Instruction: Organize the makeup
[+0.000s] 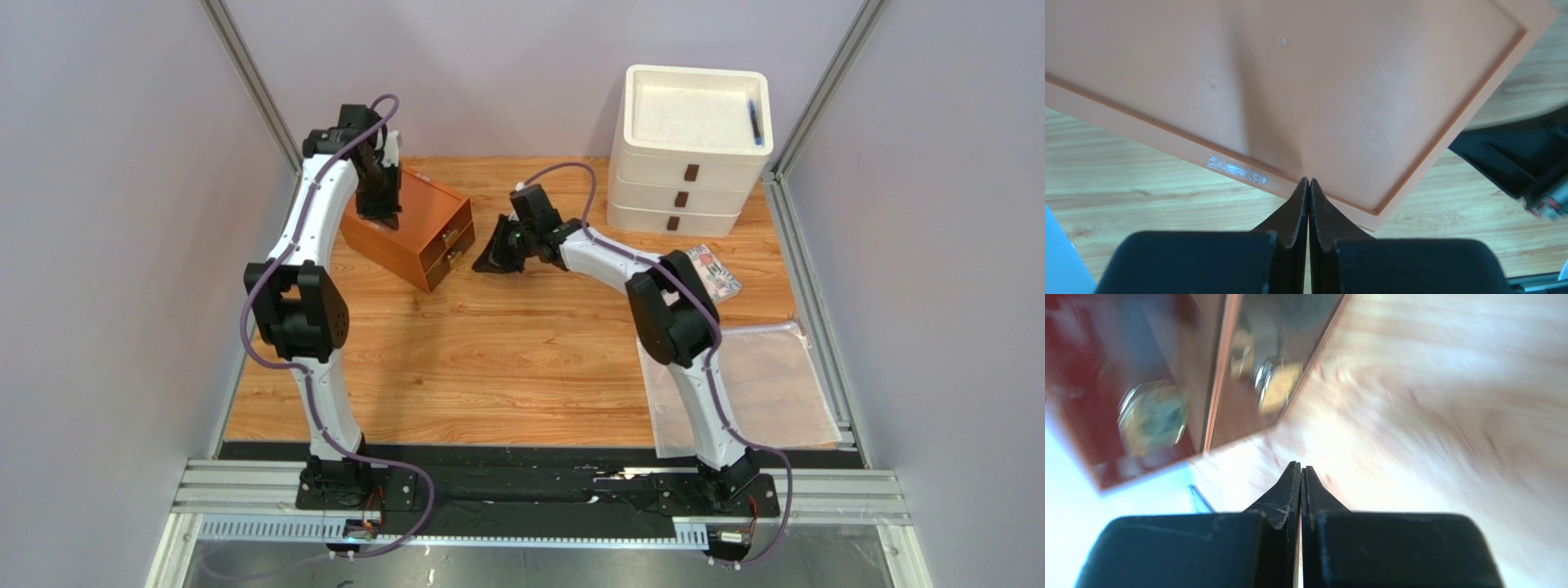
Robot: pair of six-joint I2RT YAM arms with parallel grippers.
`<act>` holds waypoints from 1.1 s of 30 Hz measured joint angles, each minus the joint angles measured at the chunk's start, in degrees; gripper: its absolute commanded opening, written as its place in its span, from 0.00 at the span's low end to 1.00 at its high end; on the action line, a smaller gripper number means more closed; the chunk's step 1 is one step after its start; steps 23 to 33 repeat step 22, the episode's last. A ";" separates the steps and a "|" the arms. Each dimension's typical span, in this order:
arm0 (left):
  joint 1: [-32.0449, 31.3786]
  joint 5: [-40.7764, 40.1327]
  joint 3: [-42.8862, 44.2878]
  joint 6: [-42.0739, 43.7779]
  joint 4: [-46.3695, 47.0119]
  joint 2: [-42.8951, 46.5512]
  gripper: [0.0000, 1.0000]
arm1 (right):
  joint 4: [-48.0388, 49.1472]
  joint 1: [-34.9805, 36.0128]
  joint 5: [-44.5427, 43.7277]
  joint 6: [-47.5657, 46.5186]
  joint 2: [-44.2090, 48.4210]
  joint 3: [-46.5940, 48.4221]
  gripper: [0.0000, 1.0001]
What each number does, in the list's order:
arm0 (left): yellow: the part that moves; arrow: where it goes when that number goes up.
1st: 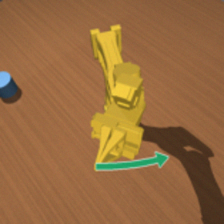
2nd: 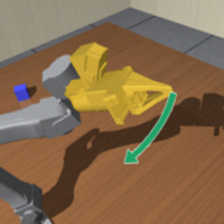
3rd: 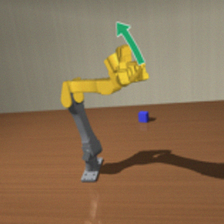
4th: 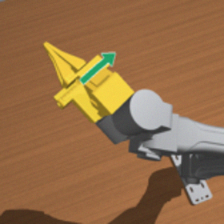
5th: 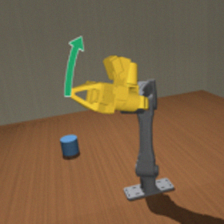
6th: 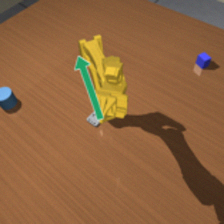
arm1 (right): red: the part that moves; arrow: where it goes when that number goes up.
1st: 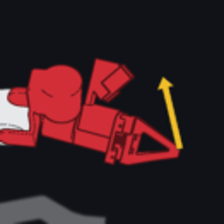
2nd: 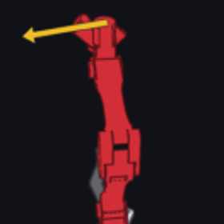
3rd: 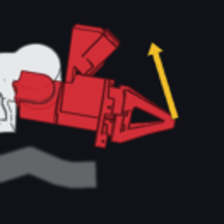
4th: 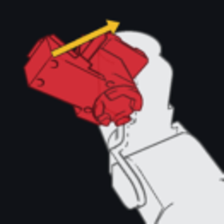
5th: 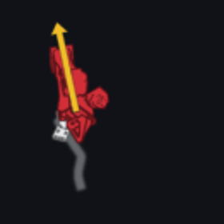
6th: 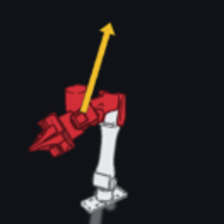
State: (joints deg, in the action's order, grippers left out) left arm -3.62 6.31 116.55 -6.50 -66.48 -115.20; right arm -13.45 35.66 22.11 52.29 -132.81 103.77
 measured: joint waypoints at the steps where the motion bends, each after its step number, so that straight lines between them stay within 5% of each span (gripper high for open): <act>1: 0.00 0.00 2.91 -0.02 -1.66 -1.01 0.03 | -1.49 -0.13 -1.22 -2.16 3.41 -2.38 0.04; 3: 0.02 0.09 6.08 -0.13 -2.36 -1.68 0.06 | -3.91 -0.35 -3.41 -5.38 8.59 -4.72 0.08; 7: 0.07 2.60 7.34 -0.61 -1.86 -0.72 0.30 | -8.52 -0.74 -8.72 -13.46 21.29 -8.46 0.57; 11: 0.04 7.96 3.78 -1.05 0.83 1.75 0.46 | -12.28 -0.98 -15.56 -19.80 33.46 -12.44 0.82; 12: 0.04 9.53 1.97 -1.14 2.10 2.97 0.61 | -13.18 -1.01 -17.25 -21.18 36.11 -13.42 0.85; 13: 0.04 11.28 -0.04 -1.11 3.43 4.37 0.86 | -14.40 -1.09 -19.23 -22.32 38.42 -14.32 0.89; 15: 0.02 14.16 -2.91 -0.55 5.60 6.88 0.99 | -16.92 -1.42 -22.58 -24.02 42.40 -15.85 0.94; 22: -1.03 20.74 -9.03 -1.03 13.11 14.71 0.99 | -23.10 -2.40 -31.56 -26.77 50.69 -21.68 0.99; 33: -1.03 20.74 -9.03 -1.03 13.11 14.71 0.99 | -23.10 -2.40 -31.56 -26.77 50.69 -21.68 0.99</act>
